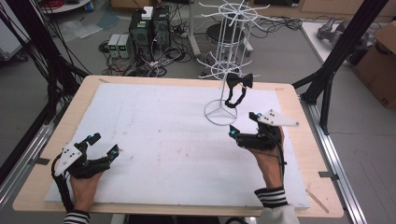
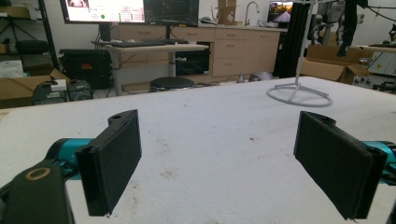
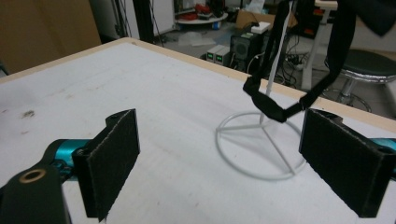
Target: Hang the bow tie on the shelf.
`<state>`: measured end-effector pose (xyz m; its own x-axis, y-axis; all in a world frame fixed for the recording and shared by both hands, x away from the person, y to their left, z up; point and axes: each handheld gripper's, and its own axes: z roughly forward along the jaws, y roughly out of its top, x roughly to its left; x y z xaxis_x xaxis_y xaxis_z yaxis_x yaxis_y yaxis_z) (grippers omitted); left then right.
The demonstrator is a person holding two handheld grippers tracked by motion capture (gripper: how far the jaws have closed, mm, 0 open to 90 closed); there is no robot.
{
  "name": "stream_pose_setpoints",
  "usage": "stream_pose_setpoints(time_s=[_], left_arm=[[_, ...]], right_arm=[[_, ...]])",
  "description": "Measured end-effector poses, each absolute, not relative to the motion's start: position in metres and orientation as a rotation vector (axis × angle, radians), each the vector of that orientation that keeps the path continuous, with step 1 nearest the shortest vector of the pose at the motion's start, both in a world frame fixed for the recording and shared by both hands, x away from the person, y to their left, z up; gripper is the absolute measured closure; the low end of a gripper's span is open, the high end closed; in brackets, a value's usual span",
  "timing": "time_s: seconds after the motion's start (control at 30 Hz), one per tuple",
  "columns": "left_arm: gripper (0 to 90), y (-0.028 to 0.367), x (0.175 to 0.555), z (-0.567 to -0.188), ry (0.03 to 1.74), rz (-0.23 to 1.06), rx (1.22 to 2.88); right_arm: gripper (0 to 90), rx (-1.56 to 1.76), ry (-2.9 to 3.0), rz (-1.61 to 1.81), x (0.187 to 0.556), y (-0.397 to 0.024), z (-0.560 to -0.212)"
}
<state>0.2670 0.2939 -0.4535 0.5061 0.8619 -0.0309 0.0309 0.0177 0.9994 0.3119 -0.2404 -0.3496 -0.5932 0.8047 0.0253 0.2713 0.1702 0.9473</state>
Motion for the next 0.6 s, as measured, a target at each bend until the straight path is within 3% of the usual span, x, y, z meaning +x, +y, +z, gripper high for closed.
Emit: stream_pose_setpoints(time_s=[0.27,0.6], left_arm=[[15.3,0.293,0.266,-0.454,0.829,0.793,1.412],[15.4,0.293,0.266,-0.454,0.832,0.796,1.419]], right_arm=[[11.4,0.996,1.746,1.519,0.27,-0.265,-0.401],[11.4,1.019,1.674,1.518,0.259,-0.282,-0.433]])
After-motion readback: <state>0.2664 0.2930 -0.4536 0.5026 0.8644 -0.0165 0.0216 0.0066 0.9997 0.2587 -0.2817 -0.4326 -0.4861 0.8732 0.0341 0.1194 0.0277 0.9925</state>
